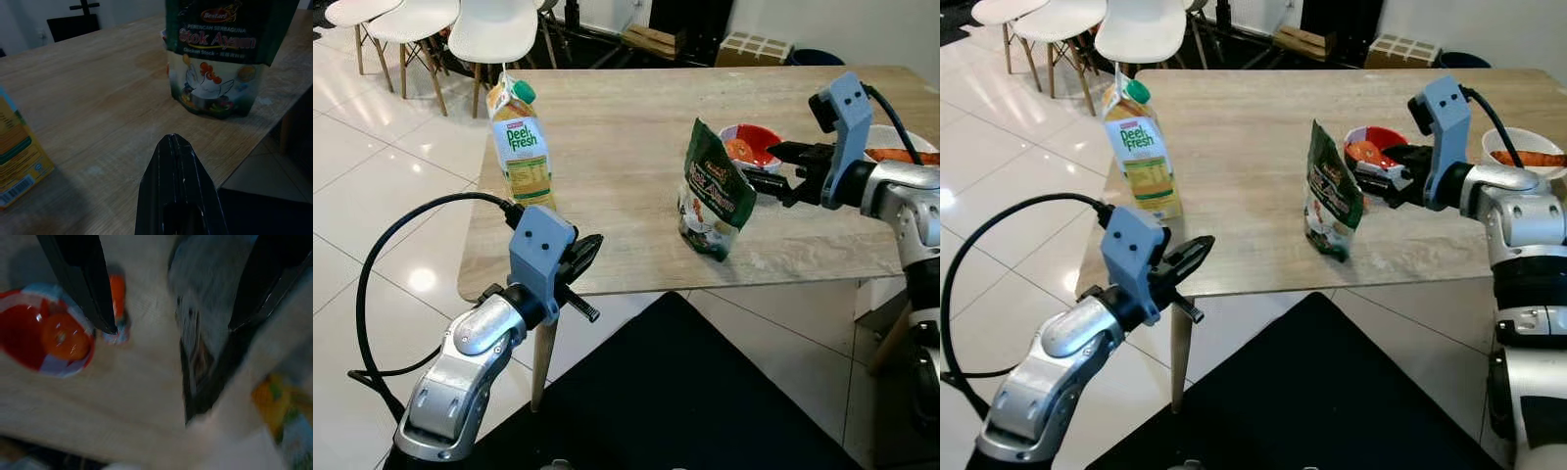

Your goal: Restocking fridge

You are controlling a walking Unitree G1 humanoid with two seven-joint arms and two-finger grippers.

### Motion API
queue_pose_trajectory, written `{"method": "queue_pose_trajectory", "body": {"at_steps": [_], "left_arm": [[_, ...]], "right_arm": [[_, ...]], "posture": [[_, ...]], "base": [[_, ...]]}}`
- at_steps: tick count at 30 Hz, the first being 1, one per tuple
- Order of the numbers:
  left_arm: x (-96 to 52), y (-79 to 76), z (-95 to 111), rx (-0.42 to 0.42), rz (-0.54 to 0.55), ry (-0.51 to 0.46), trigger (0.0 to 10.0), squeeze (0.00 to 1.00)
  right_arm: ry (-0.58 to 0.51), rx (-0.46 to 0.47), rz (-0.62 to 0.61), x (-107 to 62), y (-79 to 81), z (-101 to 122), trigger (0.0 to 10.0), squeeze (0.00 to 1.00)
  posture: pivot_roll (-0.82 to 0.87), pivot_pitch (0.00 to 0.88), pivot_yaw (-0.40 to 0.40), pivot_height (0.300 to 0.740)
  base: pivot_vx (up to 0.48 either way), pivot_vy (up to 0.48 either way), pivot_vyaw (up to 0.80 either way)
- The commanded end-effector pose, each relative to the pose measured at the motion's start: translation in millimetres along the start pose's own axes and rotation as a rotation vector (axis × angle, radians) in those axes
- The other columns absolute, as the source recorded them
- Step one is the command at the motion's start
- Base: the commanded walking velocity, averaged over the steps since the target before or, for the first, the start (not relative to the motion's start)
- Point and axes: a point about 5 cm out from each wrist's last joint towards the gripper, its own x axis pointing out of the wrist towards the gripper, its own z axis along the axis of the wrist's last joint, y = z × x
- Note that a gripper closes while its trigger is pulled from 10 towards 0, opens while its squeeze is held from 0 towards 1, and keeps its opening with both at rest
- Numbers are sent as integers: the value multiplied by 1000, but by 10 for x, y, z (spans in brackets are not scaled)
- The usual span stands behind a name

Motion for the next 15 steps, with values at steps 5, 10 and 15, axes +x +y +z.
{"method": "queue_pose_trajectory", "body": {"at_steps": [5, 10, 15], "left_arm": [[14, -1, 23, -10, 3, -4, 10000, 0], [30, 5, 21, -13, -2, 3, 10000, 0], [29, 8, 7, -9, -11, 21, 10000, 0]], "right_arm": [[-268, 122, -46, -109, -71, 364, 10000, 0], [-263, 116, 70, -183, 61, 406, 10000, 0], [-113, -11, 129, -188, 249, 216, 10000, 0]], "posture": [[-35, 123, -40, 740], [-40, 126, -34, 740], [-43, 130, -30, 740]], "base": [[0, 0, 0], [0, 0, 0], [0, 0, 0]]}}
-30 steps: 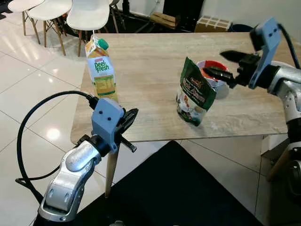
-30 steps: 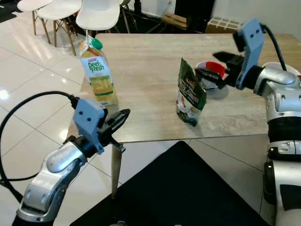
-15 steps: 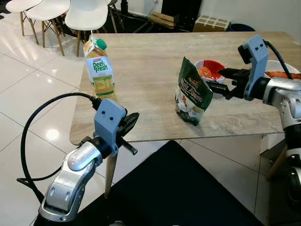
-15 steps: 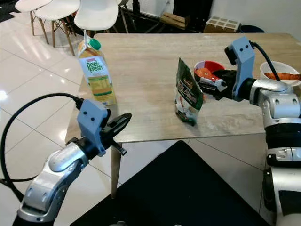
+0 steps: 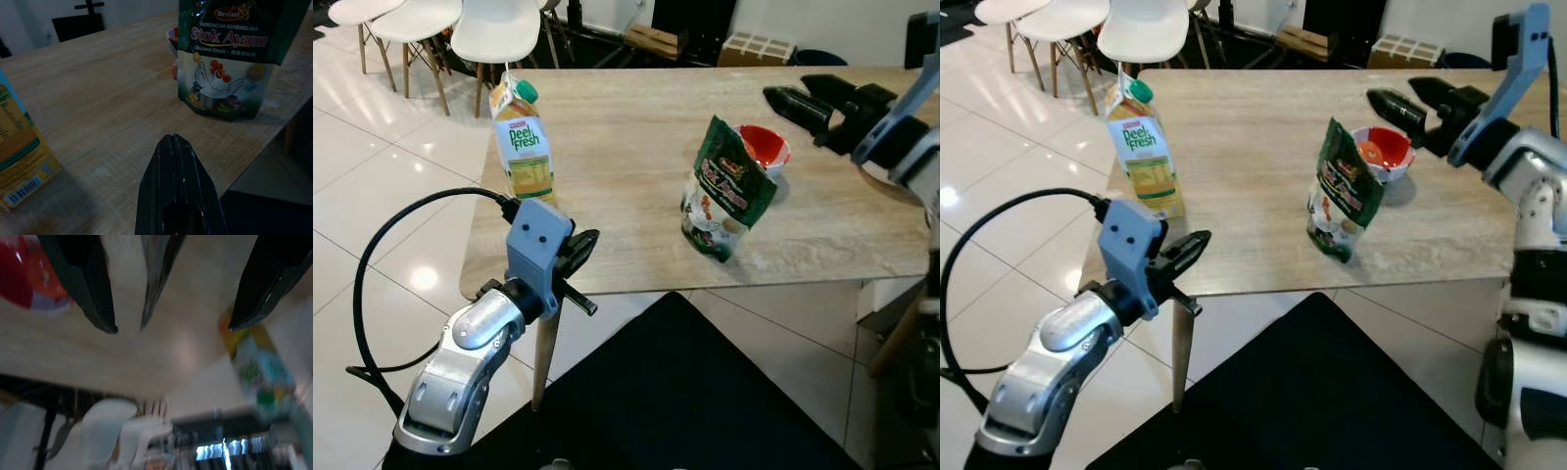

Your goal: Restocking fridge

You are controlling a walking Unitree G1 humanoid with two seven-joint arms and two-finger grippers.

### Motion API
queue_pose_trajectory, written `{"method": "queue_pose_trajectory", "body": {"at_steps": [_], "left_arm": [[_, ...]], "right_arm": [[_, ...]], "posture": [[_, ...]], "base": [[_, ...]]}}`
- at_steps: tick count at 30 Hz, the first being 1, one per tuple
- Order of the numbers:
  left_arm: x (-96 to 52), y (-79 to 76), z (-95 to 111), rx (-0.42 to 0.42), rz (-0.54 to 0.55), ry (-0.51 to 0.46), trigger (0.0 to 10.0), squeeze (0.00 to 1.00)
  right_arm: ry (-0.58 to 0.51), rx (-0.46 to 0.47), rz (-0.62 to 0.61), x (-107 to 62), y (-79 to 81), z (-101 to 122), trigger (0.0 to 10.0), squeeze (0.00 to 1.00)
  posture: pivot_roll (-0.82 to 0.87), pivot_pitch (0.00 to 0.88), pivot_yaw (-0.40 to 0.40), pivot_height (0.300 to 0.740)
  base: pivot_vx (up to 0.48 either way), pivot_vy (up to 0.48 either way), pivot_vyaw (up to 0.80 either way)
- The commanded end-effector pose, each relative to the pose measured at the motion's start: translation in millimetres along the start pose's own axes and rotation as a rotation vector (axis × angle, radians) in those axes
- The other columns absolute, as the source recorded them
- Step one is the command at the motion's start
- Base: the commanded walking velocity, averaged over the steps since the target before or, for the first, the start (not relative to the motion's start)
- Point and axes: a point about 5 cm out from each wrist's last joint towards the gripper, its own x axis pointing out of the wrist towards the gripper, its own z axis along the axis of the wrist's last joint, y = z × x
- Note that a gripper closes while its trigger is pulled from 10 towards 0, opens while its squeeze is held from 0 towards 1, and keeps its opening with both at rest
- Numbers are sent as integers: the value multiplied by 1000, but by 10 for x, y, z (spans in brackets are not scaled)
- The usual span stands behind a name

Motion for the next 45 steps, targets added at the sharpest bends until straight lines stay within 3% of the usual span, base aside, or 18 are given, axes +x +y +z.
{"method": "queue_pose_trajectory", "body": {"at_steps": [1, 5, 7, 10, 20, 25, 29, 38, 45], "left_arm": [[5, -17, -29, -7, -20, 24, 10000, 0], [12, -15, -31, -8, -19, 26, 10000, 0], [15, -15, -31, -5, -23, 32, 10000, 0], [16, -16, -32, -3, -25, 35, 10000, 0], [2, 9, -33, -10, -17, 44, 10000, 0], [5, -11, -39, -16, -23, 50, 10000, 0], [11, -8, -35, -17, -20, 50, 10000, 0], [18, 7, -36, 2, -15, 57, 10000, 0], [16, 5, -42, 14, -12, 62, 10000, 0]], "right_arm": [[106, -86, -10, -2, 54, -117, 10000, 0], [140, -106, -48, -14, 29, -173, 10000, 0], [224, -178, -107, -40, -35, -255, 10000, 0], [243, -194, -117, -46, -44, -275, 10000, 0], [280, -165, -96, -24, 49, -408, 10000, 0], [258, -68, -67, 41, 135, -571, 10000, 0], [245, -42, -90, 78, 142, -632, 10000, 0], [318, -131, -189, 53, 18, -763, 10000, 0], [308, -179, -284, 42, -90, -769, 10000, 0]], "posture": [[-43, 134, -29, 740], [-41, 136, -27, 740], [-38, 138, -27, 740], [-37, 137, -28, 740], [-27, 141, -33, 740], [-25, 142, -33, 740], [-24, 142, -32, 740], [-21, 141, -37, 740], [-20, 142, -39, 740]], "base": [[0, 0, 0], [0, 0, 0], [0, 0, 0], [0, 0, 0], [0, 0, 0], [0, 0, 0], [0, 0, 0], [0, 0, 0], [0, 0, 0]]}}
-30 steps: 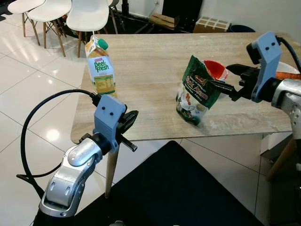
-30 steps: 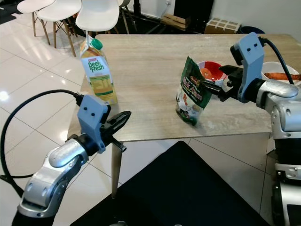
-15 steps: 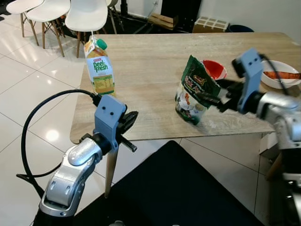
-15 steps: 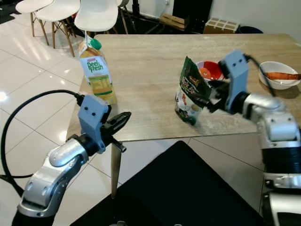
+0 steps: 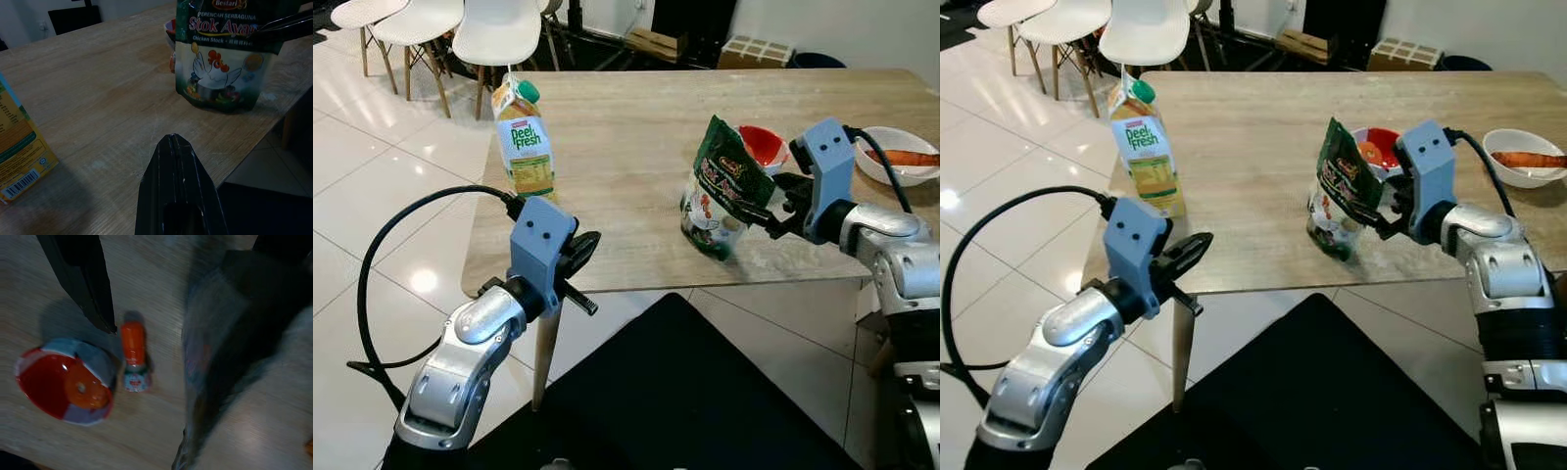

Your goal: Restocking fridge

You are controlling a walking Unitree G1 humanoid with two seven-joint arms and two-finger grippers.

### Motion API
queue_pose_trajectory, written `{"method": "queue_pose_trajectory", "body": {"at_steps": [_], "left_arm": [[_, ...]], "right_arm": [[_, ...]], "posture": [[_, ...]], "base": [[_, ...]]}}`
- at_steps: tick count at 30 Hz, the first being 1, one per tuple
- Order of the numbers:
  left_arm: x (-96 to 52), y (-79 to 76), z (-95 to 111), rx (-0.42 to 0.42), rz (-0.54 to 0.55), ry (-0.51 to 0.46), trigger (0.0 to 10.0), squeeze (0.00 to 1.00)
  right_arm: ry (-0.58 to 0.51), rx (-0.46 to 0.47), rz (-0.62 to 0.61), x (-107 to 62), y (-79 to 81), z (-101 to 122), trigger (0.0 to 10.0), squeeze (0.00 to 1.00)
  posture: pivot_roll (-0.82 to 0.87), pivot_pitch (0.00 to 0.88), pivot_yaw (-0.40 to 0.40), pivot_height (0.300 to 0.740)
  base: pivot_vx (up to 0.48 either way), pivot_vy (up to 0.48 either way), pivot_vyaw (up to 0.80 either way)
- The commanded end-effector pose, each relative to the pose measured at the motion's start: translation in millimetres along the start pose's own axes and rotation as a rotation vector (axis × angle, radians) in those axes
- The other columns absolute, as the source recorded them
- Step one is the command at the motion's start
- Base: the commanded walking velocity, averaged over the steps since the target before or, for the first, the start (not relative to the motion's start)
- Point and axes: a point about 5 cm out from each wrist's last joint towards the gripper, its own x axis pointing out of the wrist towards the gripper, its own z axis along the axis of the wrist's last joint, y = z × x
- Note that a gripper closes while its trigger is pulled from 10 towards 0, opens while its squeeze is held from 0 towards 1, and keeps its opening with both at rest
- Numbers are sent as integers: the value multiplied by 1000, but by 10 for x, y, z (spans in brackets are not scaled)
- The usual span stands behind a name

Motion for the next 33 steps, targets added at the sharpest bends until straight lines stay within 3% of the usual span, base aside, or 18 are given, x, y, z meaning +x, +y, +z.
{"method": "queue_pose_trajectory", "body": {"at_steps": [1, 6, 10, 14, 16, 17, 19, 22, 25, 33], "left_arm": [[-10, 0, -39, 21, -6, 30, 10000, 0], [-10, 1, -40, 23, -5, 31, 10000, 0], [-13, 5, -36, 32, -7, 34, 10000, 0], [-16, 9, -30, 34, -7, 33, 10000, 0], [-16, 13, -20, 29, -6, 29, 10000, 0], [-17, 15, -10, 18, -4, 21, 10000, 0], [-19, 16, -6, 8, -3, 16, 10000, 0], [-22, 17, -7, 7, -4, 16, 10000, 0], [-28, 18, -16, 0, -10, 17, 10000, 0], [-33, 47, -34, -6, -11, 20, 10000, 0]], "right_arm": [[0, -35, -51, 5, -73, 1, 10000, 0], [-3, -50, -75, 1, -119, 7, 10000, 0], [-39, -106, -139, -27, -282, 83, 10000, 0], [-63, -113, -127, -22, -279, 109, 10000, 0], [-145, -40, -66, -9, -227, 186, 10000, 0], [-238, 34, 10, -6, -179, 278, 10000, 0], [-289, 70, 55, -11, -157, 331, 10000, 0], [-323, 52, 141, -35, -106, 373, 10000, 0], [-368, 16, 331, -69, 11, 423, 10000, 0], [-317, -35, 399, 90, 17, 436, 10000, 0]], "posture": [[-19, 142, -39, 740], [-19, 142, -39, 740], [-16, 142, -37, 740], [-14, 142, -37, 740], [-12, 143, -36, 740], [-12, 143, -36, 740], [-12, 143, -36, 740], [-15, 142, -35, 740], [-22, 140, -33, 740], [-25, 130, -36, 740]], "base": [[0, 0, 0], [0, 0, 0], [0, 0, 0], [0, 0, 0], [0, 0, 0], [0, 0, 0], [0, 0, 0], [0, 0, 0], [0, 0, 0], [0, 0, 0]]}}
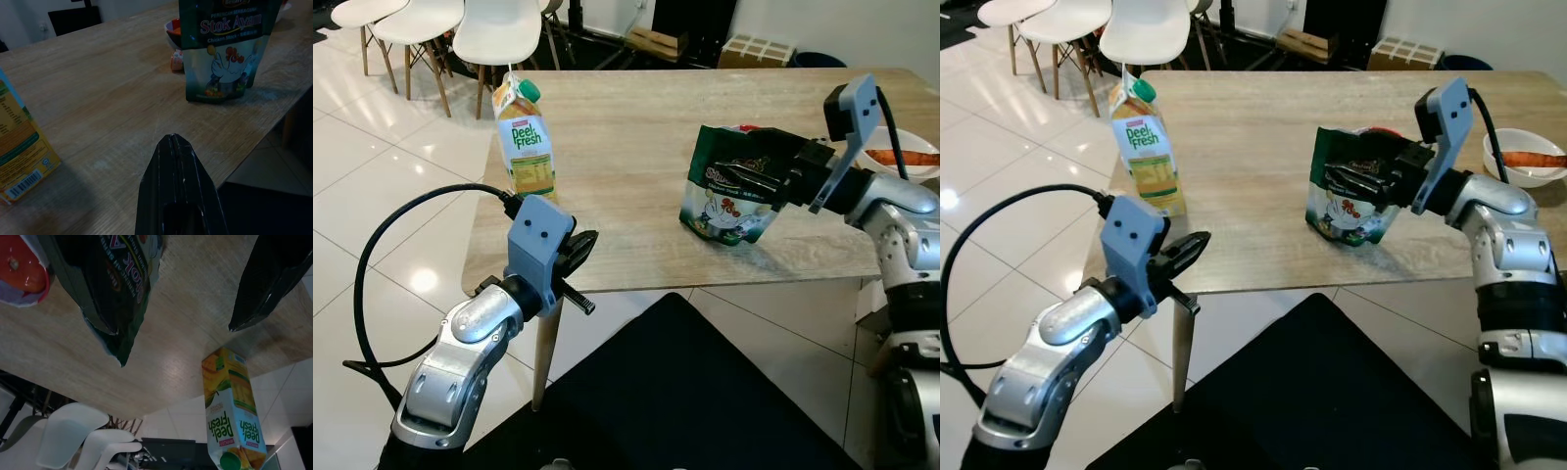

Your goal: Restocking fridge

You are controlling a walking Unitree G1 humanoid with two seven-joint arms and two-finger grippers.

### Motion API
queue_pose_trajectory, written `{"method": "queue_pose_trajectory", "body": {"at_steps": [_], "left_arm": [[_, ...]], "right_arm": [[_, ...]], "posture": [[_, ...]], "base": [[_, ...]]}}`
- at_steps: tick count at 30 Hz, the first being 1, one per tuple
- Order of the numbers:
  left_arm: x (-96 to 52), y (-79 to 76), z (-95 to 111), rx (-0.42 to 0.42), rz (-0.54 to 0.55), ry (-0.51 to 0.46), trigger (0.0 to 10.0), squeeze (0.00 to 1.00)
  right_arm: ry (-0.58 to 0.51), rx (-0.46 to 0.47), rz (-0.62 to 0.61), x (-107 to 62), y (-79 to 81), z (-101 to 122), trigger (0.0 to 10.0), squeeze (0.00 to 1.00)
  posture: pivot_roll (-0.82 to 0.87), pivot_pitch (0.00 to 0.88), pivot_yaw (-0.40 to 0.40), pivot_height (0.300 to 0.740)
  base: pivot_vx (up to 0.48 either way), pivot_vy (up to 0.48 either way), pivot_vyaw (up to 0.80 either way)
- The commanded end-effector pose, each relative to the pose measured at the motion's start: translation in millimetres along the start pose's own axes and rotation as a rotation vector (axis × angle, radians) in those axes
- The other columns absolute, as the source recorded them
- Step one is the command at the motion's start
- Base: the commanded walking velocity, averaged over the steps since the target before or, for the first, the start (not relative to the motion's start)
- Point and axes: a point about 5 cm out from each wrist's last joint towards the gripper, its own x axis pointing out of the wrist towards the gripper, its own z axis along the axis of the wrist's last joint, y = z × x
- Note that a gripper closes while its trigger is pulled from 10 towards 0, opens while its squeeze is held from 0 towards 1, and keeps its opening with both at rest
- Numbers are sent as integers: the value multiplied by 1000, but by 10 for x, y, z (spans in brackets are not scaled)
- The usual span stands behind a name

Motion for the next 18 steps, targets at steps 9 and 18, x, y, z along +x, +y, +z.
{"method": "queue_pose_trajectory", "body": {"at_steps": [9, 18], "left_arm": [[-42, 55, -38, 1, 12, 19, 10000, 0], [-45, 32, -41, -9, 3, 17, 10000, 0]], "right_arm": [[-54, -2, 22, 195, -102, 138, 10000, 0], [101, -117, 3, 166, -225, 142, 10000, 0]], "posture": [[-13, 124, -49, 740], [-15, 113, -54, 740]], "base": [[0, 0, 0], [0, 0, 0]]}}
